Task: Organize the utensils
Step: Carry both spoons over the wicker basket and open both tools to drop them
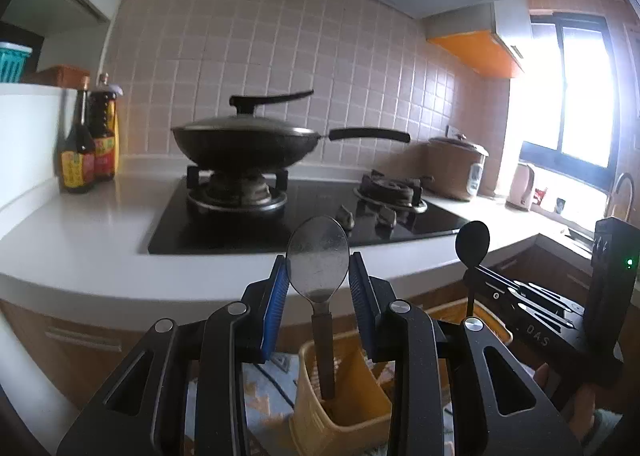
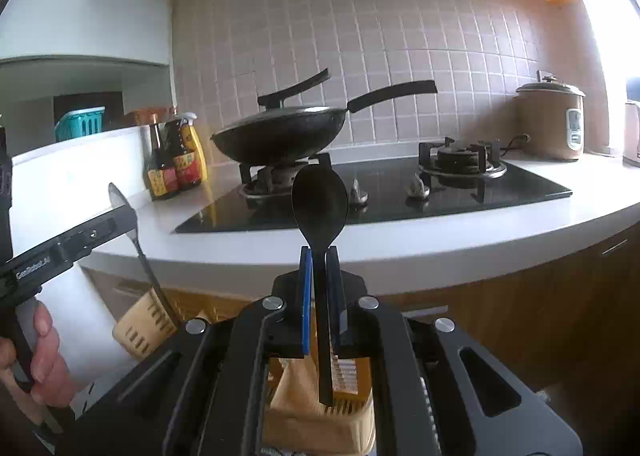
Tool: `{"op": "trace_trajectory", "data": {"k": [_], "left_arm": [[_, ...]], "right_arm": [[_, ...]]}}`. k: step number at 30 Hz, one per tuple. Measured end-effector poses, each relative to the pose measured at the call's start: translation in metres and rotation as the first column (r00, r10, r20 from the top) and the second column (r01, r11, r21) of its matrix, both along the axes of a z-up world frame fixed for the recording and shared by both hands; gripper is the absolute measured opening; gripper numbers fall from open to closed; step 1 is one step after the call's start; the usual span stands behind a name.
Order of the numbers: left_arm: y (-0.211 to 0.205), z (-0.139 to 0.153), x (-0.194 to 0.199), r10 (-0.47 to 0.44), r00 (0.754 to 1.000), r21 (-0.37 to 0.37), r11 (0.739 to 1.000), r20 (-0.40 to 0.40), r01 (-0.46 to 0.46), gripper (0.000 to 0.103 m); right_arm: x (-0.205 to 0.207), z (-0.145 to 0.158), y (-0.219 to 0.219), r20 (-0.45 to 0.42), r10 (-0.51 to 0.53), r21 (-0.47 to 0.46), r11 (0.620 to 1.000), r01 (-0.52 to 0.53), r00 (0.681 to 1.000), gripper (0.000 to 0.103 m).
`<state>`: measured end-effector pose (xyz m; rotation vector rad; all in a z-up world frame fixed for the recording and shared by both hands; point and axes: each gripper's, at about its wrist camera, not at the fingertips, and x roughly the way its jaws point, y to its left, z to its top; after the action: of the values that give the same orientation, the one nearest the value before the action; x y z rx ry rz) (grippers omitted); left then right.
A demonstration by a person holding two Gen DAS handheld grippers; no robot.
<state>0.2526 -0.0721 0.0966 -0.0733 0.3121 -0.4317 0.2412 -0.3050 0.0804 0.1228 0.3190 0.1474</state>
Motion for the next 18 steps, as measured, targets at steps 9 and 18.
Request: {"op": "trace_trajectory", "data": {"k": [9,18], "left_arm": [[0.019,0.006,-0.014,-0.036,0.998,-0.038,0.999,-0.05,0.034,0.039],[0.043,0.031,-0.052,-0.064,0.99,-0.067,0.996,-0.129,0.056,0.042]], "right_arm": [[-0.03,0.004,-0.007,-0.031,0.008,0.005,1.0,-0.008,0.999,0.044],[-0.081,0.036,-0.006,-0.125,0.02,-0.012,1.0,-0.022,0.992,0.044]]}}
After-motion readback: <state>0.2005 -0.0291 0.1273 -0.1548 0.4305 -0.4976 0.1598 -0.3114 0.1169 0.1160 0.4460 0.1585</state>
